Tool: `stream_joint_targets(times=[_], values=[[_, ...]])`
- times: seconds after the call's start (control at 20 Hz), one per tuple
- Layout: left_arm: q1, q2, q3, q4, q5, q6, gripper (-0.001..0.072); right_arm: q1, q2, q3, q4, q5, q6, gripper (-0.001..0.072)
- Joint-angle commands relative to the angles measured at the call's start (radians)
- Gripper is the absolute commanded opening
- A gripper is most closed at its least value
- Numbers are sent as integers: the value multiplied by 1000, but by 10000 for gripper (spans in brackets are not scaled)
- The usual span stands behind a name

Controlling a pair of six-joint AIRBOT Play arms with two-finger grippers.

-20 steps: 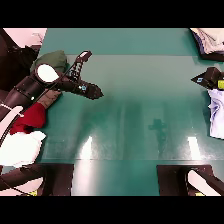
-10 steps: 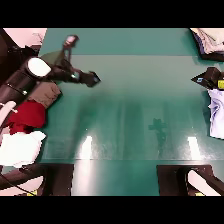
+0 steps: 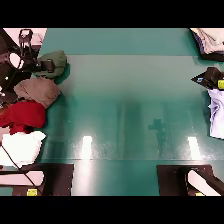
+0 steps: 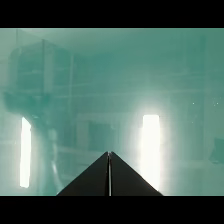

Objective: Fold the shirts.

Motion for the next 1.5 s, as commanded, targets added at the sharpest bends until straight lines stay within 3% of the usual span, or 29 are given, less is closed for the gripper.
stream_joint_targets(times=[0.0,0.05,0.4,0.45,0.55,0.8,0.9,1.15,1.25,1.45], values=[[64,-155,56,39,45,38,654,1,0,0,0,-1,0,18],[64,-194,86,38,45,68,654,1,0,0,1,-1,0,18],[63,-314,195,26,85,68,652,1,-2,0,0,-3,0,18],[64,-316,194,26,93,67,550,1,-2,0,1,-3,0,18],[63,-314,196,26,104,68,19,1,-2,0,0,-8,0,18],[55,-221,292,-29,-19,72,25,1,-2,5,28,-78,1,18],[28,-142,397,-77,-80,149,25,1,-2,42,35,-136,1,18],[-112,81,666,-520,-263,445,25,0,-2,220,24,-213,0,18],[-207,175,689,-643,-293,512,25,-8,-2,299,25,-224,0,18],[-386,278,688,-663,-432,520,25,-7,-2,410,24,-219,0,18]])
